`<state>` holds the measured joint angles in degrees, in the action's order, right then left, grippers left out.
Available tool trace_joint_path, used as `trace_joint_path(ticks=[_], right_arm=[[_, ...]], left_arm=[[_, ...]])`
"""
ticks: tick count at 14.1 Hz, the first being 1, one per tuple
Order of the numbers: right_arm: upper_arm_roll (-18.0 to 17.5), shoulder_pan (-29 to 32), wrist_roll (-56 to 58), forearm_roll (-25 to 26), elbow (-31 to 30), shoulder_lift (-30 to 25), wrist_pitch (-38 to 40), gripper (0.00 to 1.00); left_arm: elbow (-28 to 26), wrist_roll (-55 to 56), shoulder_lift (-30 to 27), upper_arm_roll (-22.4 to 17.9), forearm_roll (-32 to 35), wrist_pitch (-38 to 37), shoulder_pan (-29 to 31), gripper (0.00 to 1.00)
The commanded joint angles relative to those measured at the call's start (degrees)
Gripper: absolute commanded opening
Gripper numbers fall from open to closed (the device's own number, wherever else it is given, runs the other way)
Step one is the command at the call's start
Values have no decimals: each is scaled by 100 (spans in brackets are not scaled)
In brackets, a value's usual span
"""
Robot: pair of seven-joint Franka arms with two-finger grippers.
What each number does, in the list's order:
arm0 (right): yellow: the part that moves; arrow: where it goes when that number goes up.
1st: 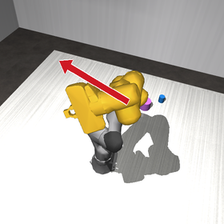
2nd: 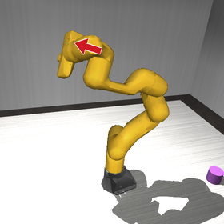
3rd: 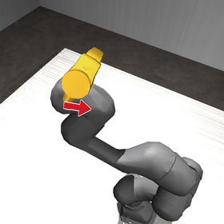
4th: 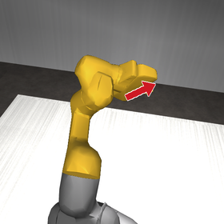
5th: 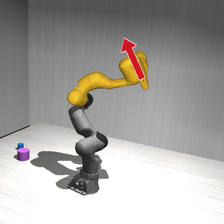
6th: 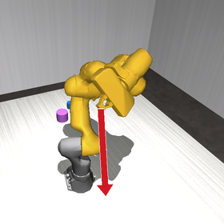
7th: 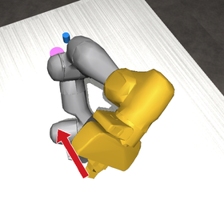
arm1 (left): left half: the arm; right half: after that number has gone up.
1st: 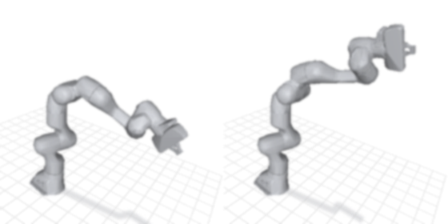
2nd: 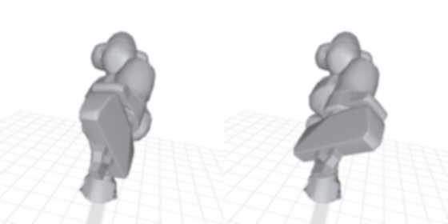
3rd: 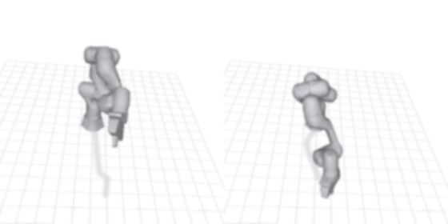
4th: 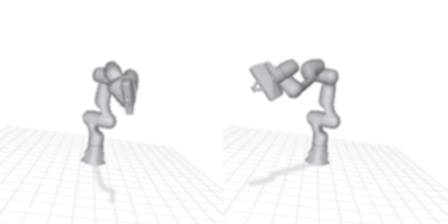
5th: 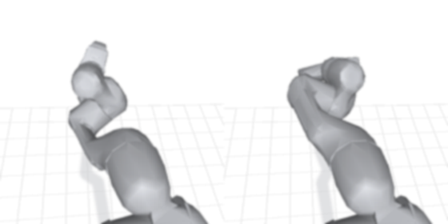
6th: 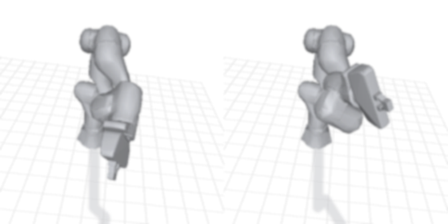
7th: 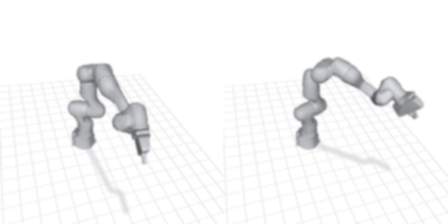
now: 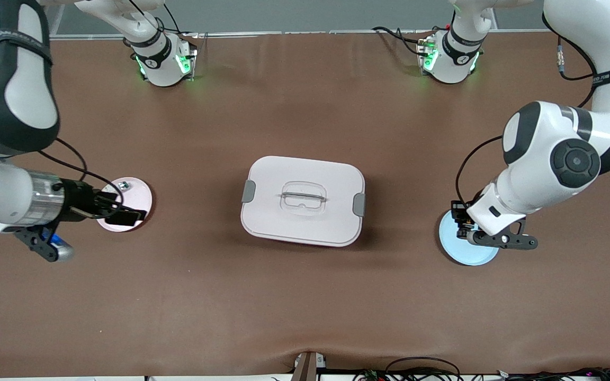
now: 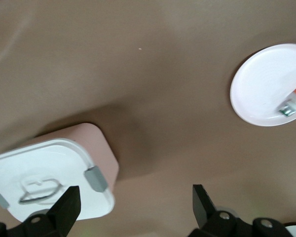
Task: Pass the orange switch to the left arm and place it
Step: 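Open the right gripper and carry the switch toward the blue plate, then lower the switch onto the blue plate with the left gripper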
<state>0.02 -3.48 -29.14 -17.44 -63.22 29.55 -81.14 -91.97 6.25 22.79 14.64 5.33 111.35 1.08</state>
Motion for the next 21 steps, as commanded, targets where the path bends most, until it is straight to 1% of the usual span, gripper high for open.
trace_joint_path(ticks=[1,2,4,7,9,11,14,16,19,21], right_arm=[[-99,356,801,337,-24,-186,291,100],[-99,418,1196,599,-24,-230,352,100],[-99,506,1917,1066,-24,-300,370,100],[-99,699,2404,1243,-24,-406,440,100],[-99,708,2614,1523,-24,-441,642,100],[-117,682,2782,1752,-41,-529,879,100],[-134,673,2782,1753,-76,-547,1021,100],[-143,673,2782,1675,-111,-555,1065,100],[-152,656,2791,1674,-121,-555,1003,100],[-152,673,2791,1674,-121,-555,994,100]], left_arm=[[-111,-307,85,30,528,-26,103,0],[-128,-430,147,38,643,-26,112,0],[-146,-877,261,39,653,-17,130,0],[-339,-2035,314,39,662,44,419,0],[-366,-2888,384,39,653,53,560,0],[-444,-3767,402,39,688,271,657,0],[-568,-4709,472,39,697,571,780,0],[-559,-5525,569,39,697,808,824,0],[-559,-6335,727,30,697,1063,877,0],[-559,-6697,858,30,933,1213,885,0]])
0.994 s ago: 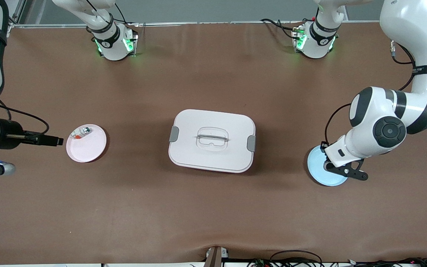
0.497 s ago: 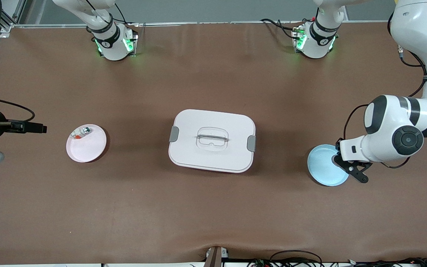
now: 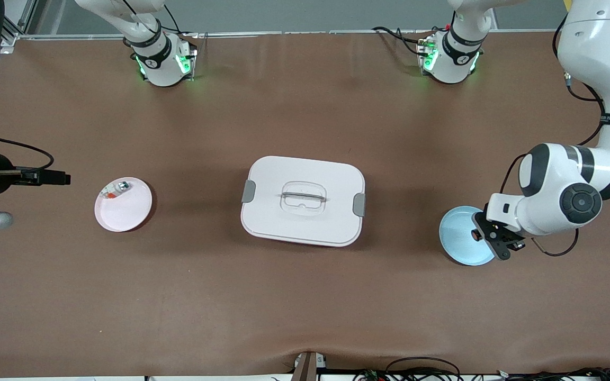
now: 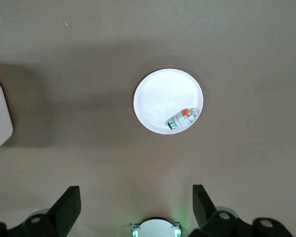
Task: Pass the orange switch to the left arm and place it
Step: 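Lower the switch onto the blue plate with the left gripper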
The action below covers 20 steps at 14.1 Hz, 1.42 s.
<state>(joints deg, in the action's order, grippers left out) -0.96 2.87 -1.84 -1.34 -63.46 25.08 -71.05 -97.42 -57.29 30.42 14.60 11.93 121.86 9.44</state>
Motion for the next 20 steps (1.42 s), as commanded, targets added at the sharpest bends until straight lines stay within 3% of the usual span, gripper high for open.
trace_joint_path(ticks=[1,6,11,17,18,20], right_arm=[[-53,12,52,64,-97,-117,-40,100],[-45,-14,44,160,-97,-126,-76,100],[-18,-41,-27,240,-70,-310,-67,100],[-36,117,35,196,-79,-697,82,100],[-45,126,-35,178,-88,-715,74,100],[-27,135,-53,178,-114,-715,82,100]], left_arm=[[-13,-431,148,34,467,250,49,0],[-22,-678,446,60,644,488,32,0],[-592,-1258,491,69,644,1357,172,0],[-936,-1416,482,69,644,1727,260,0],[-936,-1408,482,69,636,1736,260,8],[-954,-1311,439,78,601,1858,278,99]])
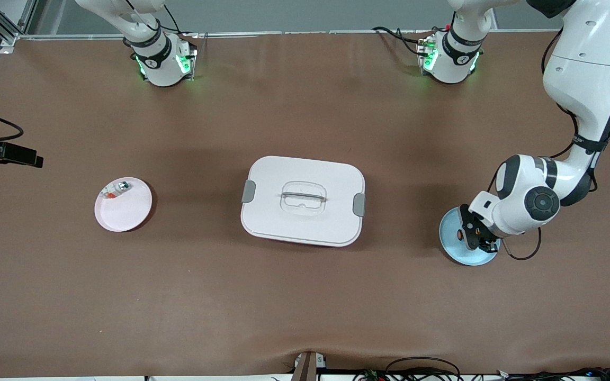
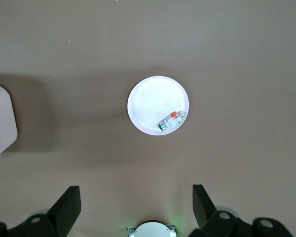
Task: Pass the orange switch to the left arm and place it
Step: 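Lower the switch onto the blue plate with the left gripper, then open the left gripper and release the switch on the plate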
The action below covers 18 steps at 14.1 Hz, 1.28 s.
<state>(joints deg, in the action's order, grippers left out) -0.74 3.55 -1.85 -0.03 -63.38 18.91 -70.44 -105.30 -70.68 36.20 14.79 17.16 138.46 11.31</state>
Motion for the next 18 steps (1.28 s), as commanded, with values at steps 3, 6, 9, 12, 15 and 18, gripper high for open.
trace_joint_path(ticks=[3,6,9,12,15,18], right_arm=[[-67,23,-43,55,-498,-378,-275,100],[-75,23,-43,55,-1245,-905,-724,100],[-93,6,-43,47,-1371,-1126,-953,100],[-84,-3,-52,-23,-1414,-1240,-1060,100],[-75,-3,-43,-138,-1615,-1406,-1085,100],[-75,-12,-43,-147,-2002,-1662,-1209,100]], left_arm=[[-88,317,-315,86,42,172,91,100],[88,702,-534,86,-457,-160,100,100],[246,1843,-772,86,-547,-591,65,100],[465,3328,-1035,287,-556,-1162,47,100],[869,4393,-1220,437,-564,-1856,47,100],[1387,5403,-1335,586,-564,-2795,56,100]])
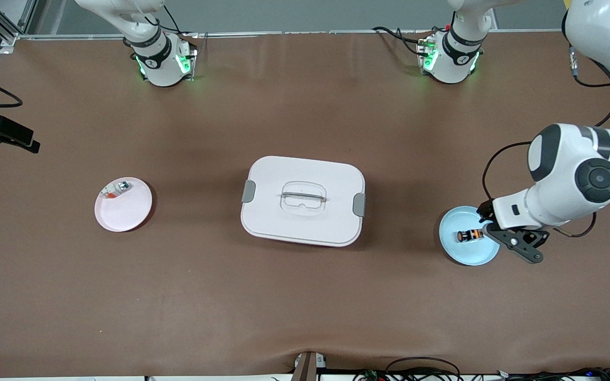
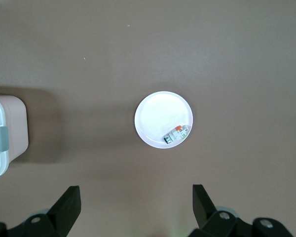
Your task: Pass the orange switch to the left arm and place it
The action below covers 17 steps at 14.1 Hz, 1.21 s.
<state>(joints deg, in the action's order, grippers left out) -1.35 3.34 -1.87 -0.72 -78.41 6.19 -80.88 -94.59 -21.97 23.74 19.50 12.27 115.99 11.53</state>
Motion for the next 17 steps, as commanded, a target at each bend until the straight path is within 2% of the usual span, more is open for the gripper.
trace_joint_path(ticks=[1,8,14,17], right_arm=[[-15,0,-42,-78,-561,-442,-173,100],[-24,-61,-42,-78,-1307,-961,-594,100],[-24,-228,-42,-78,-1370,-1032,-604,100],[-15,-219,-42,-78,-1370,-1049,-621,100]], left_arm=[[440,823,-141,133,-75,-760,25,100],[521,2169,-747,142,-267,-999,78,100],[521,3786,-1090,150,-418,-1157,34,100],[521,3788,-1169,142,-366,-1306,60,100]])
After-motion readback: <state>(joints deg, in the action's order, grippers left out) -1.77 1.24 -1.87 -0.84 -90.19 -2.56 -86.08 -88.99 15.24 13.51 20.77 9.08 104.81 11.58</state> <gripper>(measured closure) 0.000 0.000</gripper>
